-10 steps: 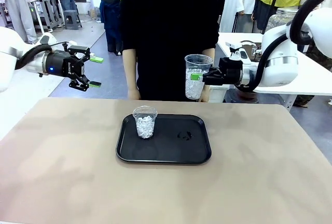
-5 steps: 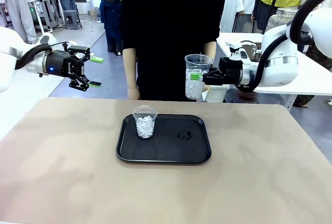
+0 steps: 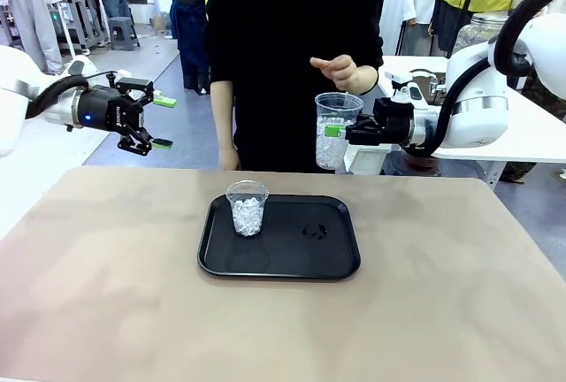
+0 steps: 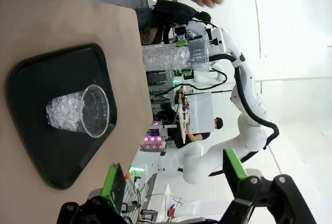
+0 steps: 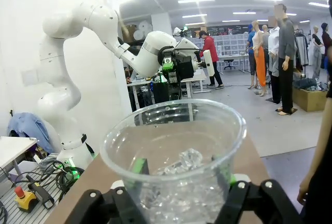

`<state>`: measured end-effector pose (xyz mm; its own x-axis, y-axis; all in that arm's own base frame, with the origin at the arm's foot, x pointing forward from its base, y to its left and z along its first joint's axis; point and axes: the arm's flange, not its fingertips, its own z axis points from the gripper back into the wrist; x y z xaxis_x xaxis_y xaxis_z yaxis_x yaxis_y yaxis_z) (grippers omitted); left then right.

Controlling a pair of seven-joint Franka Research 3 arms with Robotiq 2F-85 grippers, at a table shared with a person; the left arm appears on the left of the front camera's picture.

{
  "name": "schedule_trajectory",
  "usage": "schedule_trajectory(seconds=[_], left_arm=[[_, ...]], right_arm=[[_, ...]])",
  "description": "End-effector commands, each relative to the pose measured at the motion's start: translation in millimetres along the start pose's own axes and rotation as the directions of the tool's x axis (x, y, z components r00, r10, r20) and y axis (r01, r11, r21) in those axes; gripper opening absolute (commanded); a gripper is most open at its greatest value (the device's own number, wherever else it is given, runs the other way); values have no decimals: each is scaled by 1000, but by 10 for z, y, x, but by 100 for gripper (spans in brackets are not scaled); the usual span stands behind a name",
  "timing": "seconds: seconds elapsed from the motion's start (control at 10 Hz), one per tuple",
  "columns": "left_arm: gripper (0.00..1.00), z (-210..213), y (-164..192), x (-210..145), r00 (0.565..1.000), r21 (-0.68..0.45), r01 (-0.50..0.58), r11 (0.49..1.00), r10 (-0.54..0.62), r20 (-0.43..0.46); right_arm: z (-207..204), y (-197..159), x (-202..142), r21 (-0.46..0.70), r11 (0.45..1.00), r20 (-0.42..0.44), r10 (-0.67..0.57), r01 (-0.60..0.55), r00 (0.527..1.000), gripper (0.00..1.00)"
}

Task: Pour the drink into the iced cup.
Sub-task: Open the gripper to release the iced cup you were holding.

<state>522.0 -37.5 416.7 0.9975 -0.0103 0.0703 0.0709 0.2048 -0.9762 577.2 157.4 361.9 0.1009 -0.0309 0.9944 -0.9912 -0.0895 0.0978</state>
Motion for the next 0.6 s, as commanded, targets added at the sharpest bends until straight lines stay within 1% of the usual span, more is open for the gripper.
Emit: schedule_trajectory(seconds=[0.0, 0.5], left_arm=[[100, 3, -8, 2, 1000, 1, 2, 1000, -2, 2], [100, 3, -8, 2, 1000, 1, 2, 1000, -2, 2]], right_arm=[[-9, 29, 45, -2, 1000, 23, 22, -22, 999, 66], [-9, 29, 45, -2, 1000, 23, 22, -22, 999, 66]])
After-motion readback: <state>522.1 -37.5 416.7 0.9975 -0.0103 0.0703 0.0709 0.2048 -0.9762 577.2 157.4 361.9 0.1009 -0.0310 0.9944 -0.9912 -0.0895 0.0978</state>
